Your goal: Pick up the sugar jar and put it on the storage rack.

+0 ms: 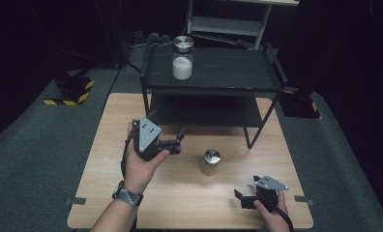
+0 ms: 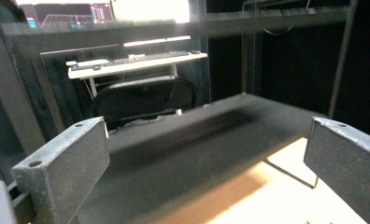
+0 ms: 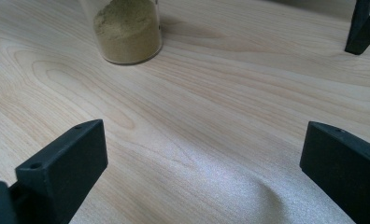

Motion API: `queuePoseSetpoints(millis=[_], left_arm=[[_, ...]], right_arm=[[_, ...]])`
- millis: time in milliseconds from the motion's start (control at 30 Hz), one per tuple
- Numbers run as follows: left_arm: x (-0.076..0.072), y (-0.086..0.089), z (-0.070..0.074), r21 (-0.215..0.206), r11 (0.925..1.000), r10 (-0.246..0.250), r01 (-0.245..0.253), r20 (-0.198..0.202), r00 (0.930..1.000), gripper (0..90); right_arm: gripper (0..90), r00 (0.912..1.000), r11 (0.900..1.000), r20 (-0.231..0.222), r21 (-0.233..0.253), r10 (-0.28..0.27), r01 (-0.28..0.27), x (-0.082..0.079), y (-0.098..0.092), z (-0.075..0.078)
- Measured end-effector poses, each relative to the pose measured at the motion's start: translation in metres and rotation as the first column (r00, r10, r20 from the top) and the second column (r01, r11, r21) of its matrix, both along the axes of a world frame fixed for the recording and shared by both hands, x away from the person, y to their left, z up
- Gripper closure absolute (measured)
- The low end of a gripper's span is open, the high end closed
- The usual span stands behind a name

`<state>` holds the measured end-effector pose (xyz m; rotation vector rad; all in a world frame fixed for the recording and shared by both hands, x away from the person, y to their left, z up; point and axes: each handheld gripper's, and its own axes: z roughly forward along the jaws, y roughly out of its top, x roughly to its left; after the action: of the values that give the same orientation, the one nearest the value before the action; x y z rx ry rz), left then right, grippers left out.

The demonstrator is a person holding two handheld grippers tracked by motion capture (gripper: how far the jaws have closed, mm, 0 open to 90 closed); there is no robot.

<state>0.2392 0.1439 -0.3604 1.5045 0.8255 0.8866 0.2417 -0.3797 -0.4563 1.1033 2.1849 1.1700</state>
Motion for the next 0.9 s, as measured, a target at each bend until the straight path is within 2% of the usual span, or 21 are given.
queuePoseSetpoints(millis=[67,200,267,500,667,900], left_arm=[[-0.005,0.002,-0.011,-0.001,1.0,0.0,0.0,-0.019,0.9998,0.5],[-0.009,0.006,-0.026,-0.006,1.0,-0.002,0.002,-0.048,0.9988,0.5],[-0.011,0.009,-0.033,-0.001,0.9999,-0.016,0.016,-0.061,0.998,0.5],[-0.02,0.016,-0.056,0.016,0.9997,-0.019,0.021,-0.104,0.9944,0.5],[-0.024,0.023,-0.071,0.013,0.9992,-0.035,0.038,-0.157,0.9871,0.5],[-0.032,0.027,-0.091,0.042,0.9985,-0.025,0.034,-0.21,0.9774,0.5]], right_arm=[[0.9,1.0,1.0,-0.001,-0.001,-0.001,0.001,0.0,0.0,0.0],[0.9,1.0,1.0,0.003,-0.004,-0.002,0.002,-0.001,0.001,0.0],[0.9,1.0,1.0,0.002,-0.005,-0.001,0.001,0.0,0.001,0.0],[0.9,1.0,1.0,0.002,-0.003,-0.004,0.004,0.0,0.001,0.0],[0.9,1.0,1.0,0.002,-0.005,-0.003,0.003,-0.001,0.001,0.0],[0.9,1.0,1.0,0.005,-0.013,-0.003,0.003,-0.001,0.002,0.0]])
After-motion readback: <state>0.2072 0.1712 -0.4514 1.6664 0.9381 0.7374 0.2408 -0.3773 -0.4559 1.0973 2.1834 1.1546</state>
